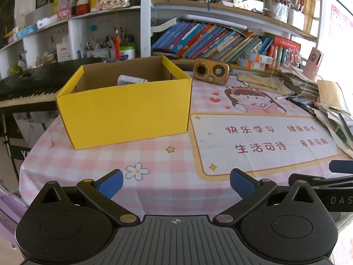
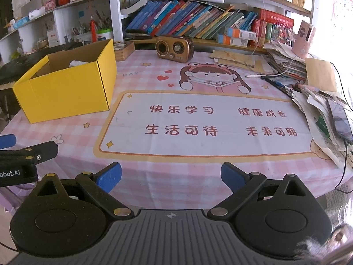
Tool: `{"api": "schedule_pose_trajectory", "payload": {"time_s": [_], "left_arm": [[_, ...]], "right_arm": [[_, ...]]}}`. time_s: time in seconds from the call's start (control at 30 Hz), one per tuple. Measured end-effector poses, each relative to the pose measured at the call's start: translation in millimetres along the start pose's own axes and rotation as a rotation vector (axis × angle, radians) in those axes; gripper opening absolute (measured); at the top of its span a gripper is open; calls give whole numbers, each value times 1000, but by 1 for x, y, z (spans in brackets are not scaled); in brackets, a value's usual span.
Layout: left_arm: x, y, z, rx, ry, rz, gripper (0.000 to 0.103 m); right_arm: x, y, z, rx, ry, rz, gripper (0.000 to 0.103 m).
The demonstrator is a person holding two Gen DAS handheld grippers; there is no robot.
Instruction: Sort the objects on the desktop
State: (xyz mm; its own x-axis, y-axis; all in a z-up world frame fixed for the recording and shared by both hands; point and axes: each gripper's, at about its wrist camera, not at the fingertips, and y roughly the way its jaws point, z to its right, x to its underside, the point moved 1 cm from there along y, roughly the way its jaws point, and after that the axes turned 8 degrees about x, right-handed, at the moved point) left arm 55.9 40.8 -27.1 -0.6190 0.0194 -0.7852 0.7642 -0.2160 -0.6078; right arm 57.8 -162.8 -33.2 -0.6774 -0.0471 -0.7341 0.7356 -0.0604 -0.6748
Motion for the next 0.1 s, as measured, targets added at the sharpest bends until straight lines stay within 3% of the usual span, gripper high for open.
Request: {"api": "schedule_pose_trajectory", "payload": {"time_s": [0.1], "left_arm": [[0, 1, -1, -15, -5, -5, 103]], "right_arm": [[1, 2, -1, -4, -7, -6, 97]]}}
